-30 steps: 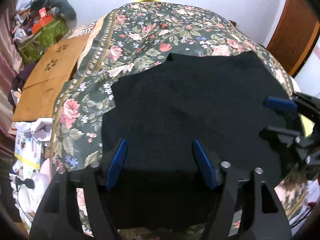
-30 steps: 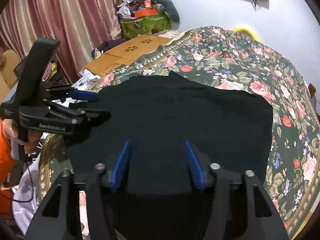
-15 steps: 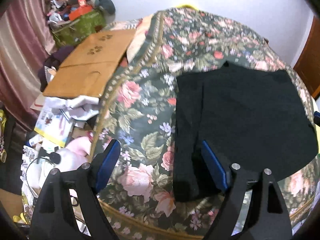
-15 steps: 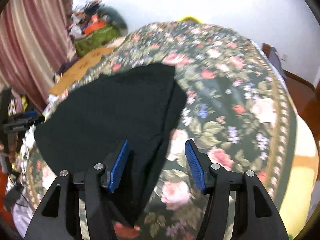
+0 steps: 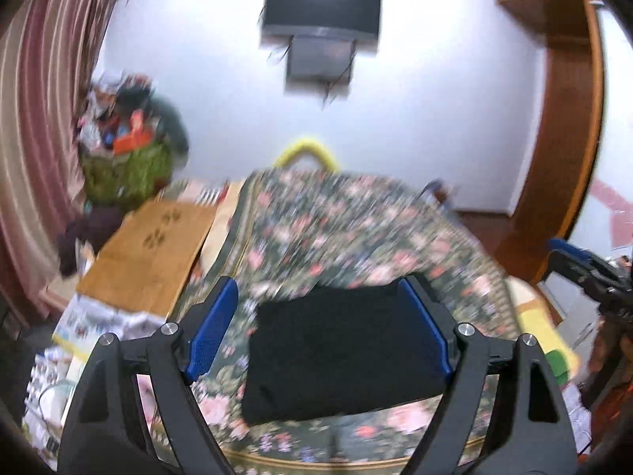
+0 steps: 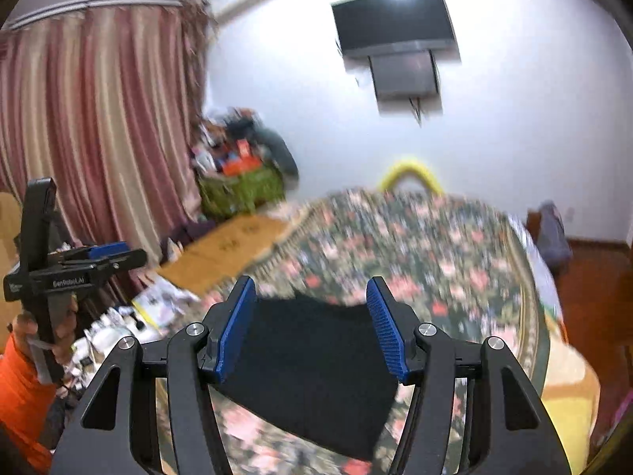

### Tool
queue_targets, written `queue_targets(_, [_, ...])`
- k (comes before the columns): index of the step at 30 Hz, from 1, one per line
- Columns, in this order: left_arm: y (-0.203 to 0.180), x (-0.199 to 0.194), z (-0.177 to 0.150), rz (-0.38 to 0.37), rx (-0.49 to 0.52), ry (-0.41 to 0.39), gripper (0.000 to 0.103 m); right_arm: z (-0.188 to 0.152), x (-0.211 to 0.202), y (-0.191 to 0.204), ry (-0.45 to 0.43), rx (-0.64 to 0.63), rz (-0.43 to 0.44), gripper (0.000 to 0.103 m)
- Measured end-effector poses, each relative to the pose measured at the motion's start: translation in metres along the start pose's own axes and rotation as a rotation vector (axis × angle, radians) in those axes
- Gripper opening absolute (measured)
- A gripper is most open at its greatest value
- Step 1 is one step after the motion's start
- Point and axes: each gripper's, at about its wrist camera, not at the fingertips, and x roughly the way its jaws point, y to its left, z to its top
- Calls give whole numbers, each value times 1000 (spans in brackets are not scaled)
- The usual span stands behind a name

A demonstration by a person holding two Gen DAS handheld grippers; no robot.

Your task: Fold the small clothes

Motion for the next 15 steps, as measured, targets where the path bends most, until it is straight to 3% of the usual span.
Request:
queue_targets(4, [-25,-47,9,-35,29,-119,83,9,-29,21,-93,-31,5,54])
queue_targets(9, [-44,-84,9,-55,42,-208,83,10,-53,42,-165,-65,-15,55])
queue_targets(15, [-57,-105,0,-47,43,-254,99,4,-61,52,-182,-81,-62,81])
